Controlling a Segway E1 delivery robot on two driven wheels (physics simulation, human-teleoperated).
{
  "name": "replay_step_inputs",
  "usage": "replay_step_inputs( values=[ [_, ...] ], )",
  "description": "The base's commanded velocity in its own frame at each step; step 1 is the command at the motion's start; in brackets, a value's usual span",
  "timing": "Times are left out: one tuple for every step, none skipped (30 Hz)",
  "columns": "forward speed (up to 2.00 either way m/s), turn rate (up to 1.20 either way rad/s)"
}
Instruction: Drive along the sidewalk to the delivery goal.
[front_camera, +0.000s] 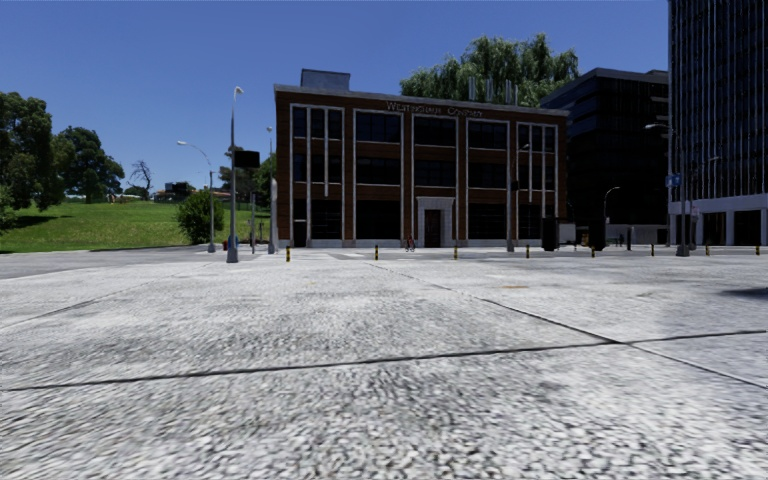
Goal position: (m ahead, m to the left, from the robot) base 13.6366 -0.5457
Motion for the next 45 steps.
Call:
replay_step_inputs(
  values=[
    [2.0, 0.0],
    [2.0, 0.0],
    [2.0, 0.0],
    [2.0, 0.0],
    [2.0, 0.0],
    [2.0, 0.0],
    [2.0, 0.0],
    [2.0, 0.0],
    [2.0, 0.0],
    [2.0, 0.0],
    [2.0, 0.0],
    [2.0, 0.0],
    [2.0, 0.0],
    [2.0, 0.0],
    [2.0, 0.0],
    [2.0, 0.0],
    [2.0, 0.0],
    [2.0, 0.0],
    [2.0, 0.0],
    [2.0, -0.03],
    [2.0, -0.06],
    [2.0, -0.08],
    [2.0, -0.17],
    [2.0, -0.19],
    [2.0, -0.19],
    [2.0, -0.2],
    [2.0, -0.2],
    [2.0, -0.22],
    [2.0, -0.22],
    [2.0, -0.26],
    [2.0, -0.28],
    [2.0, -0.28],
    [2.0, -0.28],
    [2.0, -0.28],
    [2.0, -0.22],
    [2.0, -0.02],
    [2.0, 0.0],
    [2.0, 0.0],
    [2.0, 0.0],
    [2.0, 0.0],
    [2.0, 0.0],
    [2.0, 0.0],
    [2.0, 0.0],
    [2.0, 0.0],
    [2.0, 0.0]
  ],
)
